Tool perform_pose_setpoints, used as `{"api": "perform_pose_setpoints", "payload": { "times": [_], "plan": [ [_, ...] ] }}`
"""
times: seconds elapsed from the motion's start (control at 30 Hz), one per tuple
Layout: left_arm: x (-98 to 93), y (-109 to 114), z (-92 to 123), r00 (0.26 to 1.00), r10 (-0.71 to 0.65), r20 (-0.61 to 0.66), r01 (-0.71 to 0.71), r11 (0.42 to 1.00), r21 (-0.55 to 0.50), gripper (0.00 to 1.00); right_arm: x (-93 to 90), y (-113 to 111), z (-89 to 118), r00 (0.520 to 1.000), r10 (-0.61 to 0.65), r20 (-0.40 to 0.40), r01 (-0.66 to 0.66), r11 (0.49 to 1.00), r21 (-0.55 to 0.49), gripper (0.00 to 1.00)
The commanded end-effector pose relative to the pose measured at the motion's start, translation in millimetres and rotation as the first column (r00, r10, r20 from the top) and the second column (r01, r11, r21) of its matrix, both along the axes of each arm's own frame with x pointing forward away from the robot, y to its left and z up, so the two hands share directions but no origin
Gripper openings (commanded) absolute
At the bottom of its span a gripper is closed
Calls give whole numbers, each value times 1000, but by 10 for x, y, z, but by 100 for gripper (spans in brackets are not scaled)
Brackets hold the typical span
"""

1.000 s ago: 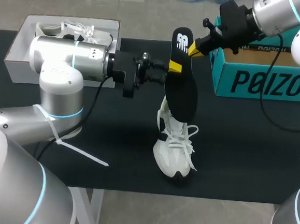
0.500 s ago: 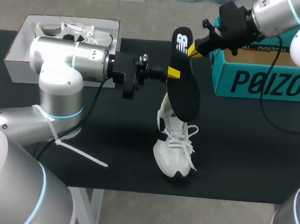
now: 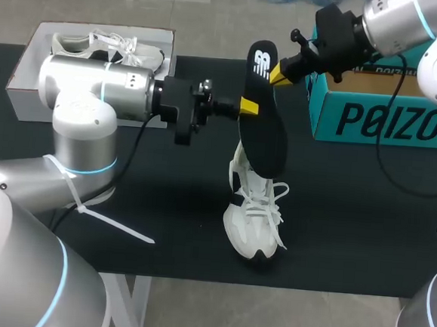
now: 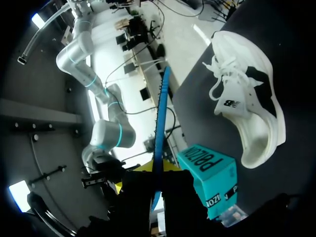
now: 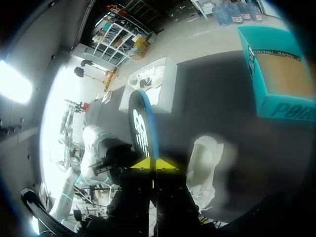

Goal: Take the shoe out of the shoebox, open the shoe tongue, remove and reinsert the insole, then place the shoe into the shoebox

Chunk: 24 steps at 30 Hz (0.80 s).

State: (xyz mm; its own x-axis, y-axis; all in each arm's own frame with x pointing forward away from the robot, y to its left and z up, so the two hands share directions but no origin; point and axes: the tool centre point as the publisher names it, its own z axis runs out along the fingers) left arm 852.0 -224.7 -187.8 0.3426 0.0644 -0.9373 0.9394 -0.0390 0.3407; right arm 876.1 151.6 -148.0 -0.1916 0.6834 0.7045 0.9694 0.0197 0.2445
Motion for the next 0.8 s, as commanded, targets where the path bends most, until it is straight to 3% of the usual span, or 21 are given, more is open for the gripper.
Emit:
{"api": "perform_pose_setpoints", "payload": {
  "times": [0.03, 0.13, 0.17, 0.2, 0.53, 0.8],
  "plan": [
    [-1, 9, 6, 1000, 0, 2, 0, 1000, 2, 0, 10, 14, -21, 1000, -3, 0, 3, 1000, 2, 0],
    [0, 10, 4, 1000, -1, 2, 1, 1000, 5, 0, 22, 14, -21, 1000, -8, -13, 8, 1000, -12, 2],
    [1, 11, 3, 1000, -1, 2, 1, 1000, 5, 0, 23, 14, -22, 1000, -10, -16, 10, 1000, -17, 45],
    [2, 12, 2, 1000, -1, 2, 1, 1000, 6, 0, 25, 11, -28, 1000, -13, -18, 12, 1000, -22, 100],
    [25, 65, -33, 1000, -4, -10, 4, 1000, 27, 0, -181, -291, -51, 997, -72, 21, 74, 994, -74, 100],
    [55, 153, -99, 1000, -4, -21, 5, 999, 53, 0, -485, -544, 157, 993, -54, 102, 66, 991, -117, 100]
  ]
}}
